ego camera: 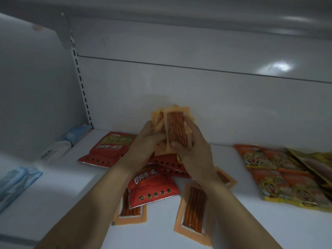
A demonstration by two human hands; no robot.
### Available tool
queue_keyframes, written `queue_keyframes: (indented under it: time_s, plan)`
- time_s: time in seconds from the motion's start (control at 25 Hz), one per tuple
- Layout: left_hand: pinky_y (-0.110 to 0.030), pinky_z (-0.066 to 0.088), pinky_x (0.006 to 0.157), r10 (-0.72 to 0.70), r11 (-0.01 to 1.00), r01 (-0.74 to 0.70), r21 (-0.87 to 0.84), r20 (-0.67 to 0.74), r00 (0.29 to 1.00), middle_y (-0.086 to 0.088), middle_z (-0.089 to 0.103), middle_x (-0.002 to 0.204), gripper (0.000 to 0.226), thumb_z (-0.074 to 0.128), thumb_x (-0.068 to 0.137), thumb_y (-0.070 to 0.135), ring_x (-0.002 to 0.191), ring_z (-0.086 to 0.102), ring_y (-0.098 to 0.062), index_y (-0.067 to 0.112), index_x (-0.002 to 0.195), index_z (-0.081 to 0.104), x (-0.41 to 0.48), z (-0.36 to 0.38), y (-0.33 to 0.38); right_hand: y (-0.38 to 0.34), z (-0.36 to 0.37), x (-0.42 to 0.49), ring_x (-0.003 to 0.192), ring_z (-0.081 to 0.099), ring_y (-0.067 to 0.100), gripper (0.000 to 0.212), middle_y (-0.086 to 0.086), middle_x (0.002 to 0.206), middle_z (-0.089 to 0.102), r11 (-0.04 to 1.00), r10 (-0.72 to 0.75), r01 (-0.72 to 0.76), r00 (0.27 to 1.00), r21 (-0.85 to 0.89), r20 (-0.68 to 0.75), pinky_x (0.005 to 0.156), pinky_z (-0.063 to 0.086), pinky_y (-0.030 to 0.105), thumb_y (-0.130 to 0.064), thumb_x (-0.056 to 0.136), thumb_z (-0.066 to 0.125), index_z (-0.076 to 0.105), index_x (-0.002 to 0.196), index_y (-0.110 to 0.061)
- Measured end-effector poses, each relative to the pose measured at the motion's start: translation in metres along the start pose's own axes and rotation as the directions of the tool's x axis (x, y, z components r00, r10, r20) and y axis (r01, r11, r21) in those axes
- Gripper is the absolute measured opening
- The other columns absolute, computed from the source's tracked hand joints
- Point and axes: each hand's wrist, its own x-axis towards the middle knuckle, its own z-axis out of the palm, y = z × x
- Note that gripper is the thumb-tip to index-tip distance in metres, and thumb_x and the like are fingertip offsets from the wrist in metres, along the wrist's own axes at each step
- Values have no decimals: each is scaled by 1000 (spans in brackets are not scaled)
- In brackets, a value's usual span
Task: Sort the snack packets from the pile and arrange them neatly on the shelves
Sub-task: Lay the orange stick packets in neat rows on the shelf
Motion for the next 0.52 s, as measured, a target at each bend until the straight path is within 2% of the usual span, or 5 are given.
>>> queue_keyframes:
  time_s: [0.12,0.24,0.36,0.44,0.52]
  plan:
    - [-44,53,92,9,997,-3,-71,79,997,-9,69,117,38,68,89,27,106,68,-23,11,122,60,-1,6,-2,-7,-4,0,114,58,14,79,-4,132,61,968,-35,43,999,-249,37,86,43,19,-35,87,70,25,152,-36]
    - [-35,55,91,155,984,-164,75,115,981,-12,70,115,26,58,95,3,107,67,-21,10,119,62,-3,15,-3,-22,-13,-1,106,59,22,82,2,122,60,856,-29,112,985,-505,169,79,42,29,-49,85,67,19,152,-42]
    - [-31,56,85,224,956,-239,169,102,969,3,75,99,29,58,92,-2,96,69,-9,23,101,69,-10,21,0,-41,-41,-18,106,59,24,82,1,122,53,820,209,-141,976,-555,61,80,44,33,-56,87,60,14,153,-39]
    - [-34,55,89,226,934,-240,266,81,971,8,74,101,22,68,84,17,98,68,-7,28,103,68,-11,23,-3,-50,-53,-50,115,56,26,73,3,128,56,655,408,-302,913,-693,-12,86,44,34,-69,85,51,34,144,-29]
    - [-36,54,91,201,925,-234,298,137,970,2,72,105,27,67,82,18,102,67,-10,25,107,66,-15,27,-6,-56,-47,-81,117,55,28,68,4,125,59,499,547,-304,837,-811,22,86,43,35,-82,73,50,49,117,-31]
